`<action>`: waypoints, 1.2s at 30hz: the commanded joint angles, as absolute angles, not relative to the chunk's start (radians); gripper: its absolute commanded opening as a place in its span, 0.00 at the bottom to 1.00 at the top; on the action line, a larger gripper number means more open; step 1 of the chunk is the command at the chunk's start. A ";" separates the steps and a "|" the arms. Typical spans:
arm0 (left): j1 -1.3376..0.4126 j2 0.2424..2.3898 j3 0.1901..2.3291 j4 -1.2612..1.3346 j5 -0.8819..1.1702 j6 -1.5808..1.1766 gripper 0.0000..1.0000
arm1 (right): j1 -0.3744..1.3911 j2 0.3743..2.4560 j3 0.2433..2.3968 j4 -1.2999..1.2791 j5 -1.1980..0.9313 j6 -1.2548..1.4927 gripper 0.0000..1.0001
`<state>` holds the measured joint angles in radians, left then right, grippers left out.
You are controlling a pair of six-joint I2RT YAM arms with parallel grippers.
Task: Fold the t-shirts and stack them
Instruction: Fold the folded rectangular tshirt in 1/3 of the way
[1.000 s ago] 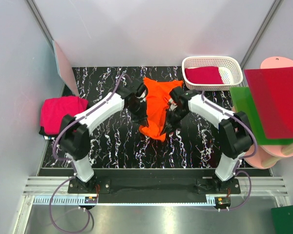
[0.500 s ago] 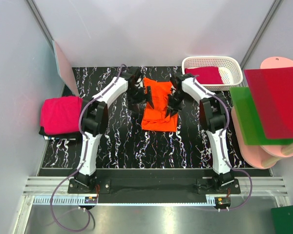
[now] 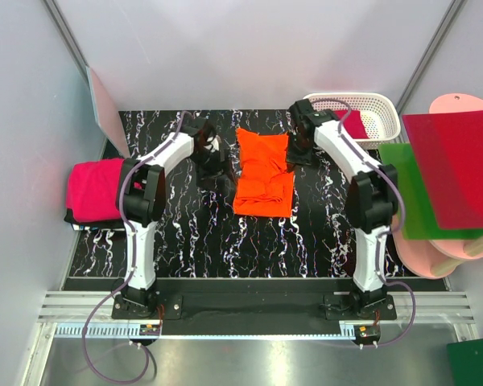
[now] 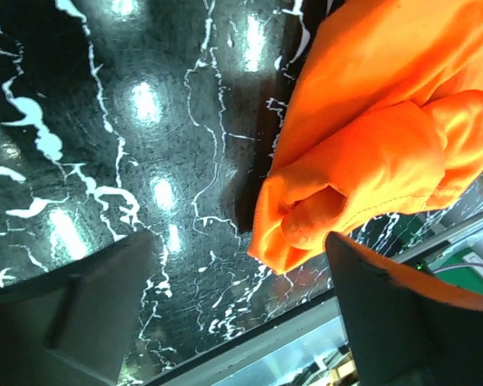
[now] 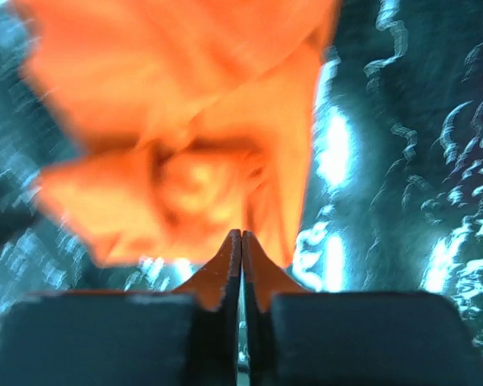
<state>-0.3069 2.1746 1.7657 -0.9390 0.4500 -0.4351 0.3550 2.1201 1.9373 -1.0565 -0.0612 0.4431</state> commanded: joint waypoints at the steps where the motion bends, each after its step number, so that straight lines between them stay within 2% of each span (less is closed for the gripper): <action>1: -0.299 2.120 1.747 -0.893 0.506 -0.402 0.05 | 0.357 1.996 1.813 -0.982 -0.283 0.400 0.00; 2: -0.298 2.118 1.743 -0.894 0.497 -0.403 0.00 | 0.360 1.984 1.786 -0.992 -0.357 0.378 0.00; 5: -0.298 2.115 1.724 -0.893 0.497 -0.393 0.00 | 0.365 1.957 1.639 -0.993 -0.480 0.333 0.00; 8: -0.298 2.117 1.681 -0.896 0.500 -0.391 0.00 | 0.379 1.976 1.586 -1.006 -0.544 0.292 0.00; 16: -0.296 2.129 1.644 -0.904 0.477 -0.371 0.00 | 0.394 2.091 1.626 -0.992 -0.545 0.261 0.00; 22: -0.296 2.135 1.661 -0.922 0.457 -0.361 0.00 | 0.394 2.219 1.788 -0.996 -0.460 0.284 0.00; 26: -0.291 2.149 1.681 -0.937 0.457 -0.356 0.00 | 0.394 2.278 1.908 -1.000 -0.313 0.320 0.00; 32: -0.285 2.158 1.700 -0.948 0.454 -0.347 0.00 | 0.393 2.234 1.993 -0.959 -0.155 0.373 0.00; 36: -0.284 2.169 1.707 -0.950 0.459 -0.345 0.00 | 0.393 2.172 1.957 -0.882 -0.016 0.420 0.00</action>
